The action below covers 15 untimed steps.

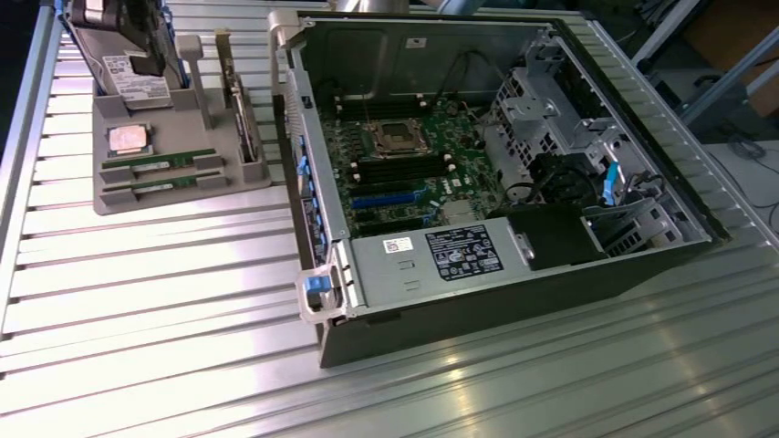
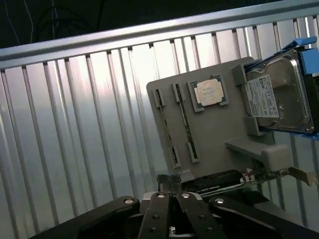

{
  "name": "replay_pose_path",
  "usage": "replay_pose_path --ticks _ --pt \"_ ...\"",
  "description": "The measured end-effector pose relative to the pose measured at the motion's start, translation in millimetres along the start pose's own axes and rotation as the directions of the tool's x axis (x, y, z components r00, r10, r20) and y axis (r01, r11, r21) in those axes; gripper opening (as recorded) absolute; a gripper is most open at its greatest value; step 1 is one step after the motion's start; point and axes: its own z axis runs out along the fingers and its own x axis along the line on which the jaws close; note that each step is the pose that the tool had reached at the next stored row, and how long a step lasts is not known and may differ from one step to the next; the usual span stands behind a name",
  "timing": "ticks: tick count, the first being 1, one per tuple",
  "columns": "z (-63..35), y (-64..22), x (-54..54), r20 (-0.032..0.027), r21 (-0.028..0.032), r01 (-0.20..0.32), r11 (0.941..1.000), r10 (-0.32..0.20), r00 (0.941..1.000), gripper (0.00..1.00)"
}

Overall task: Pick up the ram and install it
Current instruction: 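Pick up the ram and move it above insertion slot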

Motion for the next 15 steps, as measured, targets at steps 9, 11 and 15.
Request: replay_pose_path --ticks 9,11,15 --pt "0.0 0.0 0.0 -0.0032 -0.0023 0.095 0.9955 -0.095 0.9955 0.11" --pt "0.0 0.0 0.0 -0.0043 -0.0031 0.125 0.9922 -0.125 0.9922 0.11" --pt "0.0 0.0 0.0 -0.0062 -0.0048 0.18 0.9837 -0.18 0.9837 0.11"
